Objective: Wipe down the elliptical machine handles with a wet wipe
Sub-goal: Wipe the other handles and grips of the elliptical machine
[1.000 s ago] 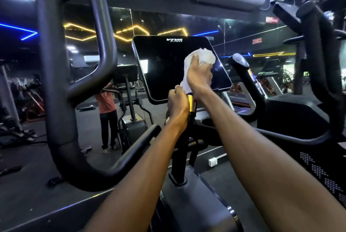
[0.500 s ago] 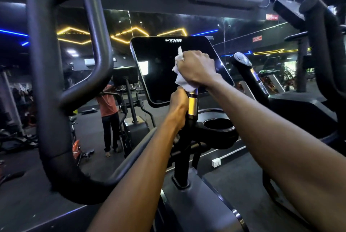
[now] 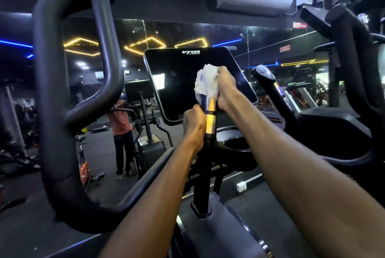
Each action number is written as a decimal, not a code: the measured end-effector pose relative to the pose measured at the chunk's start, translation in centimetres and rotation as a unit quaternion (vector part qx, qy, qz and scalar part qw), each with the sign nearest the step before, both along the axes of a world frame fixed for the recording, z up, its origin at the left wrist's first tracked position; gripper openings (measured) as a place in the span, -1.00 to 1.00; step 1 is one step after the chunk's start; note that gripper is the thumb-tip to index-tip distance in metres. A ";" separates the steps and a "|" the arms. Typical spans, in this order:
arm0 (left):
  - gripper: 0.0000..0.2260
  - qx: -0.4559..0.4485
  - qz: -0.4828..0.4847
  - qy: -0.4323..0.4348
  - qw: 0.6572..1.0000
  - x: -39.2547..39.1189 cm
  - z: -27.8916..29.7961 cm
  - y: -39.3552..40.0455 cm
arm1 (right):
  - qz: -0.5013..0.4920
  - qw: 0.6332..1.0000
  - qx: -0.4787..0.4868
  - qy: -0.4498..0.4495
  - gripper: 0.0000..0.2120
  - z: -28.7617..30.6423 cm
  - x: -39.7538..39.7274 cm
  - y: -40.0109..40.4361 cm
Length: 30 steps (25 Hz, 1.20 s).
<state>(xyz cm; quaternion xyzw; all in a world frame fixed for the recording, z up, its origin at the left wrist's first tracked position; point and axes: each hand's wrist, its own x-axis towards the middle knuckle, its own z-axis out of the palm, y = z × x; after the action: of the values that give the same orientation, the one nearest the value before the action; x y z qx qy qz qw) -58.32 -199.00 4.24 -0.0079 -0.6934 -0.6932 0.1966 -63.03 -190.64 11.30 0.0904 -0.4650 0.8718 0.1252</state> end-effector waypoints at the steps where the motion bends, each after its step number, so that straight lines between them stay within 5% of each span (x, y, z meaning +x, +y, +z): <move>1: -0.70 -0.002 0.011 -0.002 1.000 0.1 0.0 0.0 | 0.067 0.997 -0.036 0.009 -0.57 -1.0 -0.2 0.1; 5: -0.72 0.023 0.068 0.000 0.997 0.1 -0.5 0.0 | 0.219 0.973 -0.040 0.059 -0.34 -3.4 0.7 0.4; 10: -0.71 0.050 0.125 0.014 0.991 0.2 -0.7 0.1 | 0.124 0.986 0.041 0.103 -0.67 -1.5 1.3 0.0; 15: -0.68 0.150 0.166 0.057 0.973 -0.6 -0.8 -0.1 | 0.253 0.963 0.084 0.027 -0.88 -7.4 3.5 -0.4; 20: -0.86 0.202 0.178 0.042 0.962 0.4 -1.3 -0.2 | 0.035 0.994 0.099 -0.005 -0.80 -2.5 2.6 -0.6; 24: -0.82 0.251 0.143 0.017 0.957 0.1 -1.4 -0.8 | -0.166 0.965 0.204 0.004 -0.72 -5.9 4.1 -2.7; 28: -0.81 0.298 0.101 0.040 0.949 0.5 -1.1 -1.3 | -0.200 0.954 0.222 0.027 -0.77 -10.6 6.9 -4.2; 30: -0.82 0.241 0.087 0.049 0.965 1.1 -0.2 -1.8 | -0.156 0.973 0.167 0.022 -0.89 -11.3 7.8 -4.4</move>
<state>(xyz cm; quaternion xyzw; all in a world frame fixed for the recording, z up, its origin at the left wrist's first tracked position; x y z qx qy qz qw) -57.25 -200.79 4.05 0.0662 -0.4934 -0.8190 0.2854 -55.21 -195.07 0.04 0.0555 -0.6093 0.7496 0.2527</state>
